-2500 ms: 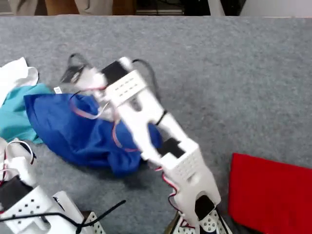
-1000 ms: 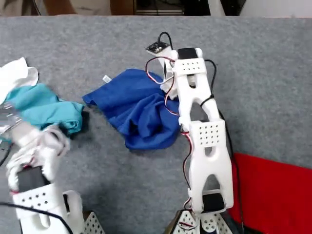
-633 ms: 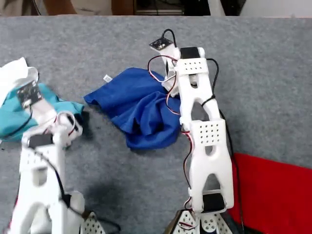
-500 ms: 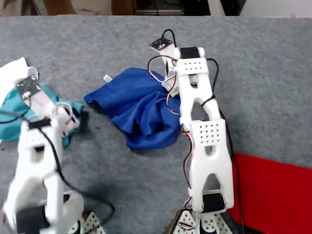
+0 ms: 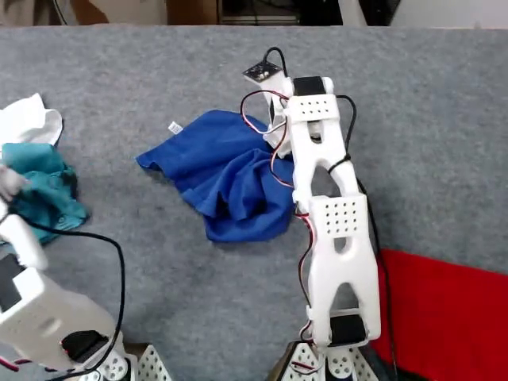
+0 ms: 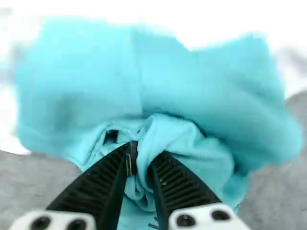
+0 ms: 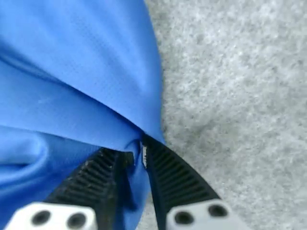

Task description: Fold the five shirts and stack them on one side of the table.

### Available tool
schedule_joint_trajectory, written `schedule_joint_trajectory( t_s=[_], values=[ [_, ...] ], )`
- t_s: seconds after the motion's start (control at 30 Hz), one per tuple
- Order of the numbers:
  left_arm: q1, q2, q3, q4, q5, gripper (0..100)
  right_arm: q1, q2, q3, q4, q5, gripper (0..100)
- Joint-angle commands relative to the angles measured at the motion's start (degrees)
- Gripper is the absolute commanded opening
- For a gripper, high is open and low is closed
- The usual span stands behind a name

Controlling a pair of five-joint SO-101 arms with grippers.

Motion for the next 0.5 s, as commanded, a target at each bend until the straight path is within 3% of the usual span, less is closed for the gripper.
schedule_joint_trajectory(
  t_s=[0.0,0.17,0.3,0.47],
  values=[
    [-0.5,-0.4,-13.7,10.8,3.7,3,1.8,0.0,-1.9,-0.7,-0.7,0.9],
    [6.2,-0.4,-22.8,23.8,14.2,16,1.8,0.0,-1.9,-0.7,-0.7,0.9],
    [17.5,0.0,-28.8,32.3,20.3,29,1.8,0.0,-1.9,-0.7,-0.7,0.9],
    [31.2,0.2,-30.5,32.3,23.0,30,1.8,0.0,-1.9,-0.7,-0.6,0.9]
  ],
)
